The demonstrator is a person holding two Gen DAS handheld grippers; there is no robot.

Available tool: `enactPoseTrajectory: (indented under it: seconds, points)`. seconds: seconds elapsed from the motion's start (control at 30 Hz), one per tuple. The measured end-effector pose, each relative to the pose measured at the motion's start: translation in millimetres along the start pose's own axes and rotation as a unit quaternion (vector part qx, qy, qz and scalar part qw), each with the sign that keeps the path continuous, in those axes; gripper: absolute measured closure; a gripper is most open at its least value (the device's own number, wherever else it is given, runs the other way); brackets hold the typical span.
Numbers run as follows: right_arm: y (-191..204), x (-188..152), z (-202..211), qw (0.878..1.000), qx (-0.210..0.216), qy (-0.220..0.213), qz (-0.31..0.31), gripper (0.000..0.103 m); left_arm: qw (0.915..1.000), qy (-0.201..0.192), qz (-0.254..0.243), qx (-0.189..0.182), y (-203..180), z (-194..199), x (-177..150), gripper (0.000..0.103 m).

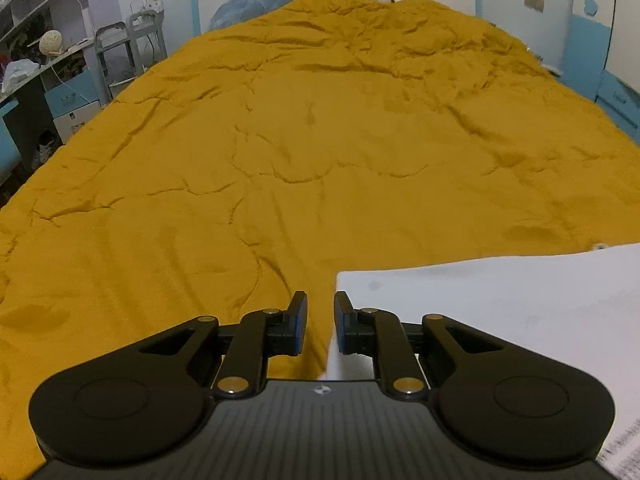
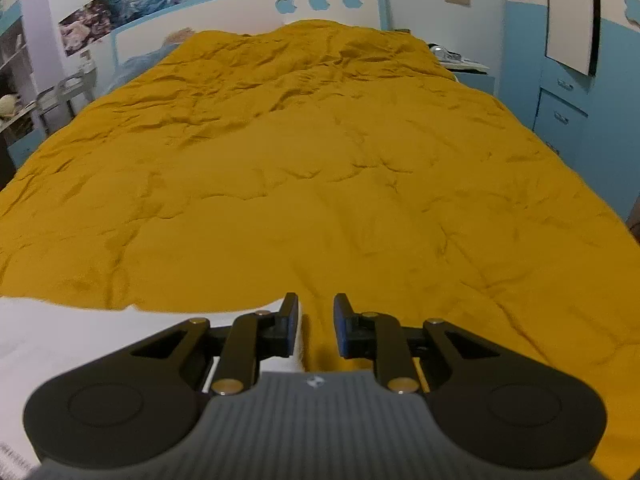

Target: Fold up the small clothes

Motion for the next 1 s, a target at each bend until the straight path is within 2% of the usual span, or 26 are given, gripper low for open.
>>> enactPoseTrajectory:
  seconds: [0.13, 0.17, 0.23, 0.3, 0.33, 0.4, 0.5, 0.6, 0.7, 0.73, 0.77, 0.83, 0.87, 0.9, 0.97, 1.0]
  points:
    - [9.7, -4.6, 49.0, 1.000, 0.020, 0.010, 0.016, 0.086, 0.9996, 0.004, 0.001, -0.029, 0.7, 42.0, 0.7, 0.085]
    - [12.8, -7.1, 60.4, 0.999, 0.025, 0.016, 0.022, 0.082, 0.9994, 0.011, -0.002, -0.033, 0.0, 51.7, -1.4, 0.085]
    - [16.8, -14.8, 82.6, 0.998, 0.033, 0.033, 0.033, 0.073, 0.9991, 0.019, -0.005, -0.038, -0.1, 73.6, -9.8, 0.078]
    - [15.6, -29.7, 106.6, 0.997, 0.040, 0.051, 0.038, 0.063, 0.9989, 0.019, -0.001, -0.042, 1.6, 92.4, -23.7, 0.063]
    - [14.1, -38.8, 117.9, 0.997, 0.041, 0.057, 0.039, 0.060, 0.9988, 0.020, 0.006, -0.045, 3.7, 101.7, -33.6, 0.060]
    - [8.3, -60.4, 135.4, 0.996, 0.037, 0.073, 0.037, 0.054, 0.9976, 0.028, 0.033, -0.054, 10.4, 114.0, -53.7, 0.058]
    - [-9.2, -99.1, 153.2, 0.994, 0.025, 0.101, 0.010, 0.054, 0.9929, 0.051, 0.094, -0.052, 20.4, 122.8, -89.2, 0.051]
    - [-27.4, -130.5, 165.6, 0.993, 0.017, 0.108, -0.041, 0.053, 0.9864, 0.057, 0.144, -0.054, 26.5, 126.1, -121.2, 0.043]
    - [-48.0, -157.9, 179.5, 0.986, 0.019, 0.099, -0.134, 0.047, 0.9631, 0.072, 0.242, -0.095, 38.3, 118.5, -147.6, 0.043]
    - [-55.6, -165.2, 181.7, 0.980, 0.031, 0.098, -0.171, 0.047, 0.9538, 0.072, 0.269, -0.112, 40.6, 114.7, -153.5, 0.043]
    - [-63.6, -173.5, 182.8, 0.970, 0.045, 0.098, -0.216, 0.047, 0.9491, 0.069, 0.283, -0.119, 41.3, 112.6, -158.1, 0.043]
    - [-74.1, -186.9, 182.7, 0.951, 0.068, 0.094, -0.288, 0.048, 0.9481, 0.065, 0.290, -0.114, 40.6, 108.1, -159.6, 0.045]
    - [-76.0, -189.5, 181.8, 0.944, 0.073, 0.089, -0.310, 0.049, 0.9483, 0.064, 0.290, -0.113, 38.8, 107.1, -161.0, 0.053]
    - [-76.7, -192.7, 182.7, 0.939, 0.078, 0.082, -0.326, 0.056, 0.9470, 0.062, 0.293, -0.117, 38.1, 106.9, -162.0, 0.063]
    - [-78.1, -196.2, 182.5, 0.927, 0.097, 0.067, -0.356, 0.062, 0.9435, 0.059, 0.302, -0.123, 38.9, 106.4, -161.2, 0.074]
    - [-78.9, -198.2, 182.0, 0.921, 0.105, 0.063, -0.369, 0.071, 0.9446, 0.053, 0.302, -0.117, 39.3, 107.7, -159.8, 0.083]
Point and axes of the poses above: each gripper's, at about its wrist camera, not at the fingertips, and z roughly against the way its jaws point, y to its left, x to its top, the point moved 3 cm from there along -z, roughly the way its jaws point, and after that the axes turned 4 degrees about -z, right-handed, at the moved point
